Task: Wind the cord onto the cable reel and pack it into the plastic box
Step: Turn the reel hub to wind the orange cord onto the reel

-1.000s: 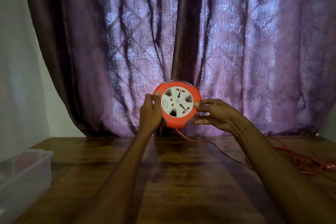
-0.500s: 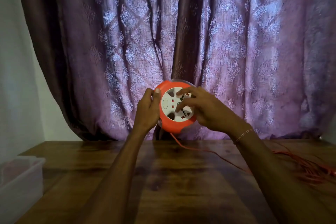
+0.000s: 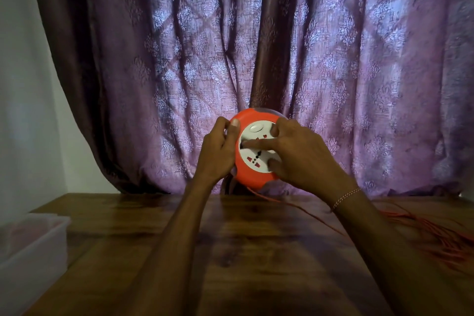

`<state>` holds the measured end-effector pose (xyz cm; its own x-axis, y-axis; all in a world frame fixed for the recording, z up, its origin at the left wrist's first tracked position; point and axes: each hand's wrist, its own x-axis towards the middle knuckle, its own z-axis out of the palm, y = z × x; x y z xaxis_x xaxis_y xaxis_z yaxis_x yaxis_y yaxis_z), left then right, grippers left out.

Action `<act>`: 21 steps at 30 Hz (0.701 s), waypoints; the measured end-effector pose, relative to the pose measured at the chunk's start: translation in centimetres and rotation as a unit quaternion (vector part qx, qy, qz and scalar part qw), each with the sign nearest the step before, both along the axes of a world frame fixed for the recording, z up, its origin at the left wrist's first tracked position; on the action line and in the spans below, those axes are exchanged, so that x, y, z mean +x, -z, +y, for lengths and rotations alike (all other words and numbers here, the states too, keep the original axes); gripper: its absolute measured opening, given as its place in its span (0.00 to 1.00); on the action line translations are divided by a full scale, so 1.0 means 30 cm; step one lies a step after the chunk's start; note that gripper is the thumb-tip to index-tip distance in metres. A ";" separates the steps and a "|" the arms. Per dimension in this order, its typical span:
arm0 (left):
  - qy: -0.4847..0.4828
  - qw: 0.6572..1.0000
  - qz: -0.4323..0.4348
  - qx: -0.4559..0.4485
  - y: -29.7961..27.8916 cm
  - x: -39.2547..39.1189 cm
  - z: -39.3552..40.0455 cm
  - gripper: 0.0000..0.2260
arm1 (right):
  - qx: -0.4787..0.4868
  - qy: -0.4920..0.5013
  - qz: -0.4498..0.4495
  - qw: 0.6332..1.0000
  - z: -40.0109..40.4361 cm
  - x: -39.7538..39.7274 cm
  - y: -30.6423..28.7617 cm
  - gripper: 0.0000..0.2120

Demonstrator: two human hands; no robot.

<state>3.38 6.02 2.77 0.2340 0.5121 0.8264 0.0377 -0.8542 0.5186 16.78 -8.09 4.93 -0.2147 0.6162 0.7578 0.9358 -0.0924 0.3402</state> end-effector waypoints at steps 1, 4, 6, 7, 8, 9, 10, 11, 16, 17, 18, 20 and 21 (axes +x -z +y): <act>-0.001 1.000 -0.001 0.003 -0.001 0.002 -0.002 0.16 | 0.023 0.004 0.020 1.000 0.002 -0.002 0.008 0.27; -0.006 1.000 -0.004 0.010 0.000 0.011 -0.012 0.16 | 0.077 0.005 0.114 0.990 0.015 -0.018 0.023 0.30; -0.008 1.000 -0.006 0.006 0.001 0.012 -0.014 0.16 | 0.115 -0.014 0.161 0.980 0.023 -0.023 0.022 0.31; -0.005 1.000 -0.007 0.002 0.002 0.011 -0.014 0.16 | 0.122 -0.023 0.170 0.978 0.024 -0.024 0.020 0.31; -0.002 1.000 -0.007 -0.001 0.002 0.010 -0.014 0.17 | 0.116 -0.028 0.173 0.978 0.024 -0.024 0.016 0.30; -0.001 1.000 -0.008 -0.002 0.002 0.008 -0.012 0.17 | 0.104 -0.029 0.175 0.979 0.023 -0.023 0.013 0.29; -0.001 1.000 -0.009 -0.002 0.002 0.006 -0.011 0.17 | 0.096 -0.025 0.175 0.980 0.019 -0.022 0.011 0.27; -0.002 1.000 -0.011 -0.002 0.001 0.004 -0.008 0.16 | 0.100 -0.019 0.171 0.980 0.014 -0.021 0.007 0.25; 0.001 1.000 -0.021 -0.008 -0.010 -0.010 0.003 0.16 | 0.016 -0.079 0.094 0.992 -0.022 0.002 -0.029 0.13; 0.002 1.000 -0.021 -0.006 -0.011 -0.013 0.004 0.17 | -0.034 -0.088 0.091 0.991 -0.024 0.008 -0.032 0.17; 0.001 1.000 -0.018 -0.001 -0.012 -0.015 0.003 0.17 | -0.069 -0.087 0.099 0.989 -0.029 0.006 -0.033 0.22; -0.005 1.000 -0.009 0.011 -0.019 -0.018 0.002 0.17 | -0.087 -0.064 0.112 0.988 -0.036 -0.011 -0.032 0.26; -0.008 1.000 -0.010 0.017 -0.020 -0.019 0.002 0.16 | -0.089 -0.047 0.107 0.989 -0.036 -0.022 -0.026 0.27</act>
